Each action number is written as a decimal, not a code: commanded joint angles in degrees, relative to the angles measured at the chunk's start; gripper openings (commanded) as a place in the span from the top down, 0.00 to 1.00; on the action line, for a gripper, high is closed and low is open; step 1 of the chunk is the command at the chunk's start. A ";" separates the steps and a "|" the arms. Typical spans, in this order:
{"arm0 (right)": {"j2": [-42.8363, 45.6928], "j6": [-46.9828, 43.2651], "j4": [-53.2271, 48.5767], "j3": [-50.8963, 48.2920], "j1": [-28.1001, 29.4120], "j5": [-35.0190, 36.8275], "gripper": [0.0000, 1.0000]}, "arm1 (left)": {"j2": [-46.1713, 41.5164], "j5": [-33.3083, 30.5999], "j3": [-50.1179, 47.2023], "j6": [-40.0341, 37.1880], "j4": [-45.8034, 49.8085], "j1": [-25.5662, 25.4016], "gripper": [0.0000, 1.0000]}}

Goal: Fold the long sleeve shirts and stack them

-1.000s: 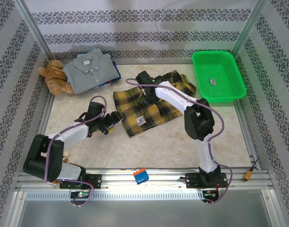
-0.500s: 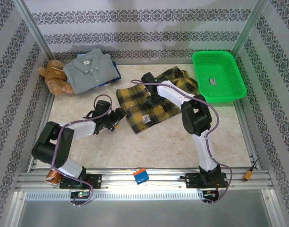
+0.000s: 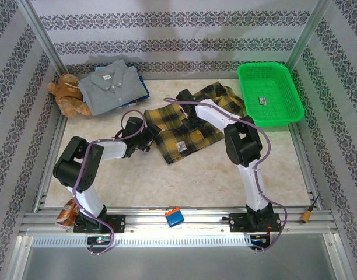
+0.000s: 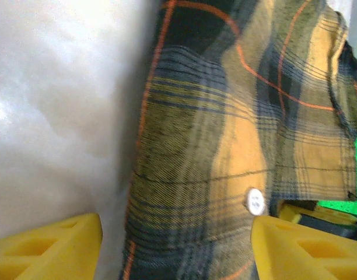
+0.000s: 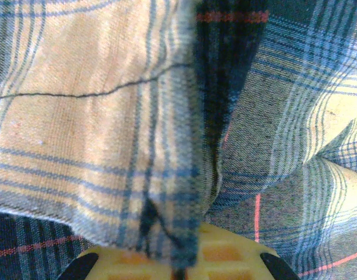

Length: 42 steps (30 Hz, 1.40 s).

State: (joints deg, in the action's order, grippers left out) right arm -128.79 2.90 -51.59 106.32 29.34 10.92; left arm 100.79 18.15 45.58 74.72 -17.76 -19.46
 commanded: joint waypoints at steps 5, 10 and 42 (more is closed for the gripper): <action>-1.35 1.02 -0.14 -0.16 -0.66 -0.90 0.87 | 4.27 -1.08 2.47 3.46 -6.15 -1.52 0.35; -1.81 1.23 -0.18 -0.02 -0.82 -1.41 0.87 | 7.22 0.14 3.63 4.30 -9.79 -2.46 0.44; 18.56 31.62 12.55 -16.37 10.31 -35.30 0.81 | -30.25 -1.90 7.48 -45.98 63.86 12.69 0.88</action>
State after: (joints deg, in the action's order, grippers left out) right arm -107.39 28.40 -42.87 86.43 36.16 -17.82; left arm 71.53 16.67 52.38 34.54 38.85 -7.62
